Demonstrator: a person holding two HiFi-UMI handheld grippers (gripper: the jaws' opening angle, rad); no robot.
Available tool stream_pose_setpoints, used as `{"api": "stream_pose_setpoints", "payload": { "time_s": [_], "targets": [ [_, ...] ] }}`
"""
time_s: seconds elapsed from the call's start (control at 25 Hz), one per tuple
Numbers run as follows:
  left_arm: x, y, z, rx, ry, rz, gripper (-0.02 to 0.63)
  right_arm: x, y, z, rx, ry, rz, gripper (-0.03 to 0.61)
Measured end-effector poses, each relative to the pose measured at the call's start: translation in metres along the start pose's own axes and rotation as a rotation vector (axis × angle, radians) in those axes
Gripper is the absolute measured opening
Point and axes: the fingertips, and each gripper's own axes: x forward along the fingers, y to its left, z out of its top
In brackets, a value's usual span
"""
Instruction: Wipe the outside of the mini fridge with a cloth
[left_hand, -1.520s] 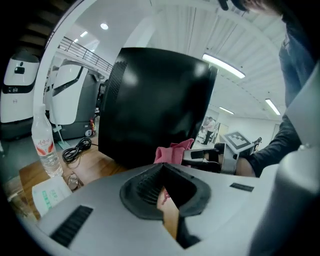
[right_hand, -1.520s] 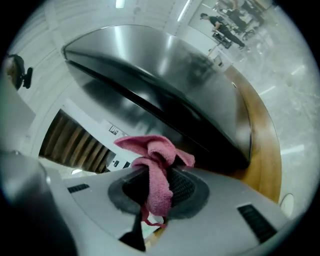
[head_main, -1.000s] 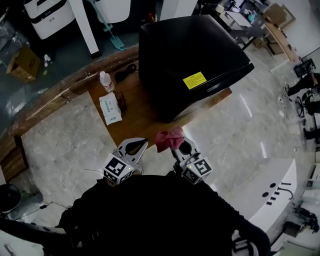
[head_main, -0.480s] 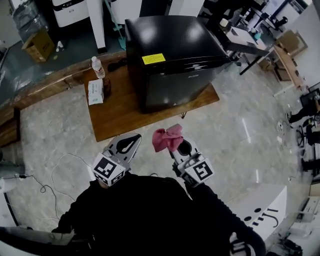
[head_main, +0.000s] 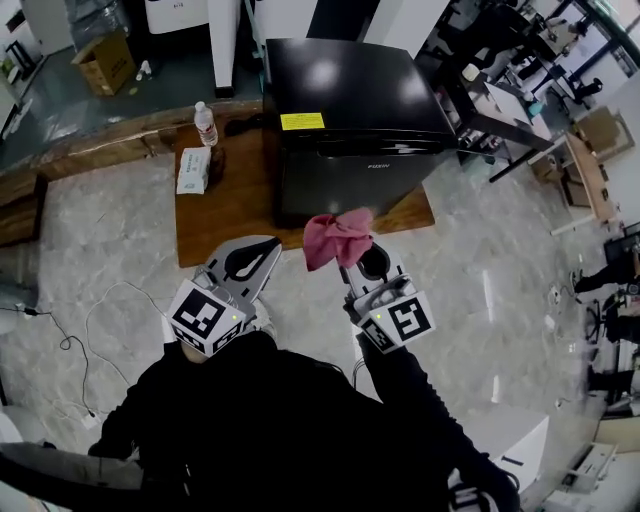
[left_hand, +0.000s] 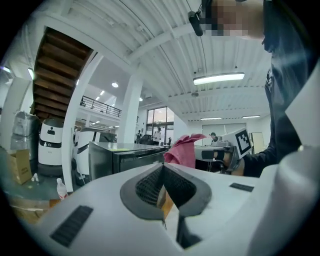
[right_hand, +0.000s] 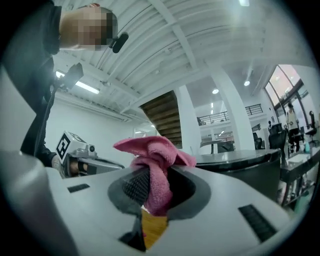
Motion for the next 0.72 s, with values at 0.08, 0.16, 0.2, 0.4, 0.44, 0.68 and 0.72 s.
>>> {"api": "stream_pose_setpoints", "payload": {
  "time_s": [0.08, 0.16, 0.2, 0.4, 0.44, 0.68, 0.72],
  "targets": [
    [0.012, 0.021, 0.016, 0.017, -0.008, 0.023, 0.006, 0.027, -0.019, 0.018, -0.059, 0.01, 0.006, 0.072],
    [0.025, 0.042, 0.03, 0.028, -0.02, 0.044, 0.006, 0.055, -0.039, 0.035, -0.122, 0.033, 0.016, 0.077],
    [0.031, 0.053, 0.035, 0.035, -0.026, 0.054, 0.006, 0.071, -0.049, 0.04, -0.153, 0.054, 0.025, 0.077],
    [0.058, 0.1, 0.056, 0.091, -0.047, 0.089, 0.006, 0.141, -0.093, 0.047, -0.256, 0.161, 0.066, 0.077],
    [0.064, 0.108, 0.062, 0.101, -0.053, 0.092, 0.006, 0.152, -0.103, 0.053, -0.268, 0.165, 0.069, 0.077],
    [0.102, 0.155, 0.098, 0.151, -0.089, 0.17, 0.006, 0.23, -0.132, 0.072, -0.37, 0.248, 0.228, 0.077],
    [0.106, 0.161, 0.101, 0.153, -0.091, 0.194, 0.006, 0.241, -0.124, 0.065, -0.393, 0.287, 0.296, 0.077]
  ]
}}
